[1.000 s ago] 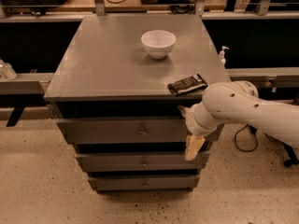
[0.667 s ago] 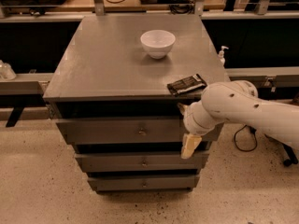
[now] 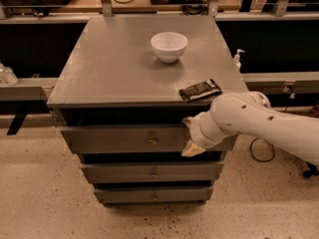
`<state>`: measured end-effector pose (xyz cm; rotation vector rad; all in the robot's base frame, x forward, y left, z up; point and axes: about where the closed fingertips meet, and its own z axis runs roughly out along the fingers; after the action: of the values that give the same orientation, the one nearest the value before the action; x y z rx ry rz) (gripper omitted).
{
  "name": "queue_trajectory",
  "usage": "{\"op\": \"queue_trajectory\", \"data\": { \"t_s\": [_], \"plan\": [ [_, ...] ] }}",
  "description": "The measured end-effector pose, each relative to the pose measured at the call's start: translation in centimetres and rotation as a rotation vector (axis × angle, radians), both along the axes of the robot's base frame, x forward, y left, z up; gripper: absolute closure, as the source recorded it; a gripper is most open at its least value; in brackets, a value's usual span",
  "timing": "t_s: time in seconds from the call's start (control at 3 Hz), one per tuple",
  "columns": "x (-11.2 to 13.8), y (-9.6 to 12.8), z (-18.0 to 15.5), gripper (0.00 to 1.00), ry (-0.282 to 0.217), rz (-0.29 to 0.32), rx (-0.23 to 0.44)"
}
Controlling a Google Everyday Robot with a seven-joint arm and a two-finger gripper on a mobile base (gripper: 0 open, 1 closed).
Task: Open top drawer
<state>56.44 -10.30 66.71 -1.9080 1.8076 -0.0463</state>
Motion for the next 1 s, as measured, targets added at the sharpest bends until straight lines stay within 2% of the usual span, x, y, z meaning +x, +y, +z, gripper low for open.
{"op": "queue_trajectory", "data": {
  "t_s": [0.33, 0.67, 1.0],
  "plan": [
    [-1.66, 1.35, -0.07, 0.72, 0.027, 0.058, 0.018],
    [-1.96, 1.5, -0.12, 0.96, 0.033, 0.066, 0.025],
    [-1.96, 1.51, 0.37, 0.0, 0.033, 0.066, 0.025]
  ]
}}
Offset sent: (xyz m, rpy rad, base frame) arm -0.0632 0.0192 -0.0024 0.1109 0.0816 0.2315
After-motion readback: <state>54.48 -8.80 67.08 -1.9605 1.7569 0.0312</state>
